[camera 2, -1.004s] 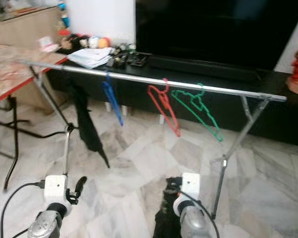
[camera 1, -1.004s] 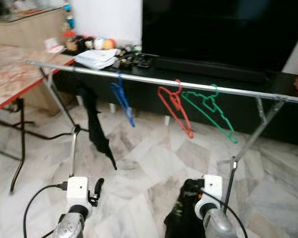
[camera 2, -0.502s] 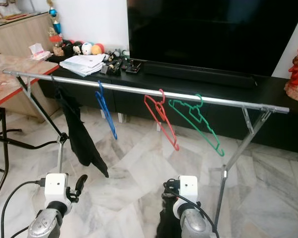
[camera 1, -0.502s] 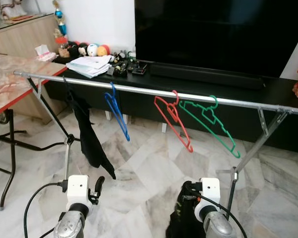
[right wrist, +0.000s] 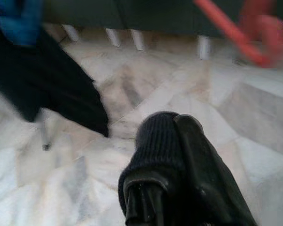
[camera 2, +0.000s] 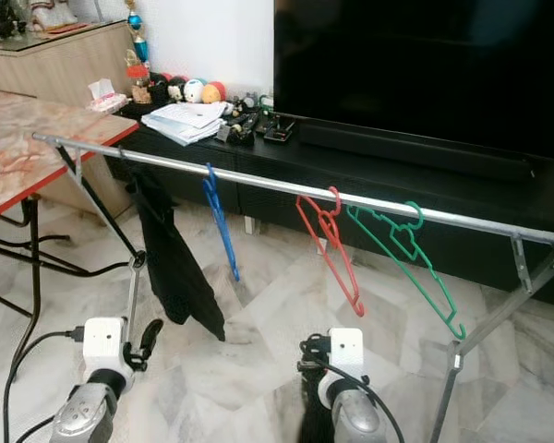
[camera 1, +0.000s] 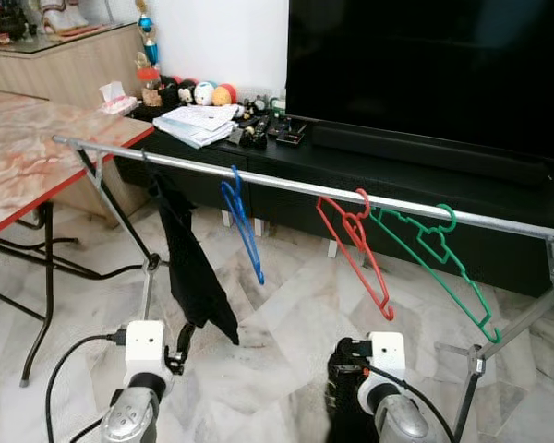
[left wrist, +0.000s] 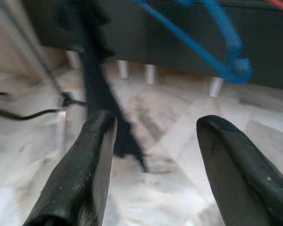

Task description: Hang hanger

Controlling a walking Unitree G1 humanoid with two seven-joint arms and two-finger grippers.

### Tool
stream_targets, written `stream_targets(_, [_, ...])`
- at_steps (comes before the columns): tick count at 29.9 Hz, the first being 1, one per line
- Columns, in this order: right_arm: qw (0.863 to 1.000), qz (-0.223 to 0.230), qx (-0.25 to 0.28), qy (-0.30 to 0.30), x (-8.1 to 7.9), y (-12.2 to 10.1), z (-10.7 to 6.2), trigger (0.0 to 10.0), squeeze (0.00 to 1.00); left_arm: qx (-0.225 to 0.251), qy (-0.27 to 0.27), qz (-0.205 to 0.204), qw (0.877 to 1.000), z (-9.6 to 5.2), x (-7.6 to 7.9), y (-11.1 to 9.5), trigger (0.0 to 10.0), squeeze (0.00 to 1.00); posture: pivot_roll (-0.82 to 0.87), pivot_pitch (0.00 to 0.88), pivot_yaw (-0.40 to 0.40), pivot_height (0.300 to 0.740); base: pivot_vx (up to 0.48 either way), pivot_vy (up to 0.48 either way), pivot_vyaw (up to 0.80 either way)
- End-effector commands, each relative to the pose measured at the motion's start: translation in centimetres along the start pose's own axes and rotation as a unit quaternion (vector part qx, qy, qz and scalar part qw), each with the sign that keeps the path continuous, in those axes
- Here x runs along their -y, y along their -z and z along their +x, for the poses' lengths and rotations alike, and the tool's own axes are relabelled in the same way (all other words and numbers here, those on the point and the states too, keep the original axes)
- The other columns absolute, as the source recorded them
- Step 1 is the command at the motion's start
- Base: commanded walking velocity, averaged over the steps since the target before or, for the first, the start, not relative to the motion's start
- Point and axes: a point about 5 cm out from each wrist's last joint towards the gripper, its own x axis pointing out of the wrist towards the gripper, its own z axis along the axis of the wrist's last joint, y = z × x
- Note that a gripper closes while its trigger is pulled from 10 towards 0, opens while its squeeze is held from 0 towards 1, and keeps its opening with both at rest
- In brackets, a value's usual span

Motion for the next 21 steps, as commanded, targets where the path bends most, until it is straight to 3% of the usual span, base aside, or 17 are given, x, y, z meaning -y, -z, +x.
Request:
stream_targets(1, [1.0,0.003,0.017,0.001,-0.5,-0.8,0.4,10.0,0.0,-0.004,-0.012,0.008,1.0,-0.1,-1.1,0.0,10.0,0.0,-0.01,0.044,0.044,0.74,0.307,0.0,0.0])
stream_targets(9, [1.0,0.005,0.013,0.01,-0.3,-0.5,0.4,10.0,0.0,0.004,-0.009,0.007,1.0,0.1,-1.0,-0.5,10.0,0.0,0.0,0.05,0.044,0.74,0.31,0.0,0.0])
stream_targets(21, [1.0,0.0,0.009,-0.024,-1.3,-0.1,0.4,10.0,0.0,0.018,-0.007,0.004,1.0,0.2,-0.9,-1.1,10.0,0.0,0.0,0.057,0.038,0.74,0.317,0.0,0.0])
